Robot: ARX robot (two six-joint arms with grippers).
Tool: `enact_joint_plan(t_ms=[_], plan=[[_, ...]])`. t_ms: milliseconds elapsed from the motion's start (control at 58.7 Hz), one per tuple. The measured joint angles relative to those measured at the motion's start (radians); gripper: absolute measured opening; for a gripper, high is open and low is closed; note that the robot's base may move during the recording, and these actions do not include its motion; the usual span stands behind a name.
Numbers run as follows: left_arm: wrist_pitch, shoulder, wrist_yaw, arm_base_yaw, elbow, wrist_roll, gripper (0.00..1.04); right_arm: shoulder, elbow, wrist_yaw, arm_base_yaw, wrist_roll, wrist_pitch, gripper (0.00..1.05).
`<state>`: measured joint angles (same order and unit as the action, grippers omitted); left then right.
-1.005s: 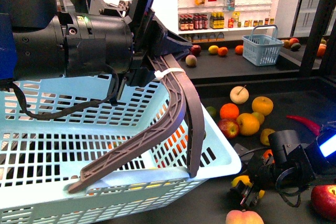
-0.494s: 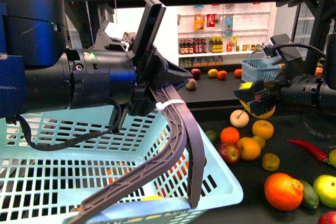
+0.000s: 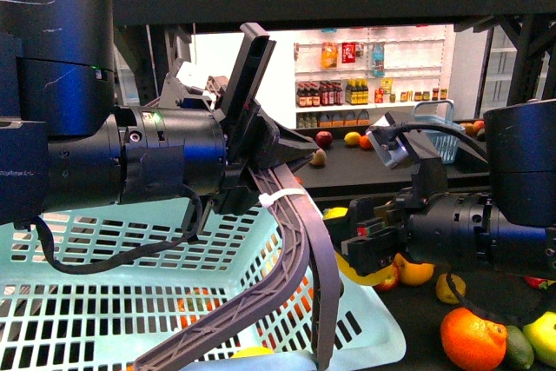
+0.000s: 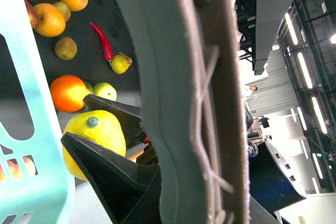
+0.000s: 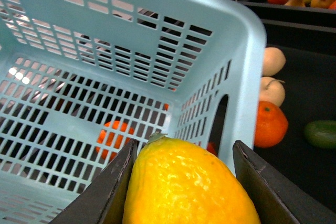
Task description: Pick lemon from shelf
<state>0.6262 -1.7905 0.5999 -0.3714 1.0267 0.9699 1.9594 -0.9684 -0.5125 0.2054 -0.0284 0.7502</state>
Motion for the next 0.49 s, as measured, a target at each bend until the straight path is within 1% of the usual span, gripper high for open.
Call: enact_joint_plan(t_ms=[221,273,494], plan=[[0.0,0.0,0.0,0.0,0.0,0.0,0.07,0.04,-0.005,0.031,0.039,-0.036,-0.006,0.51],[0.0,0.0,0.0,0.0,0.0,0.0,0.07,0.052,-0.005,0.035,0.043,-0.046,-0.002,0.6],[0.0,0.0,0.001,0.0,0.0,0.001,0.07,0.045,-0.006,0.063,0.036,-0.123,0.045,0.92]])
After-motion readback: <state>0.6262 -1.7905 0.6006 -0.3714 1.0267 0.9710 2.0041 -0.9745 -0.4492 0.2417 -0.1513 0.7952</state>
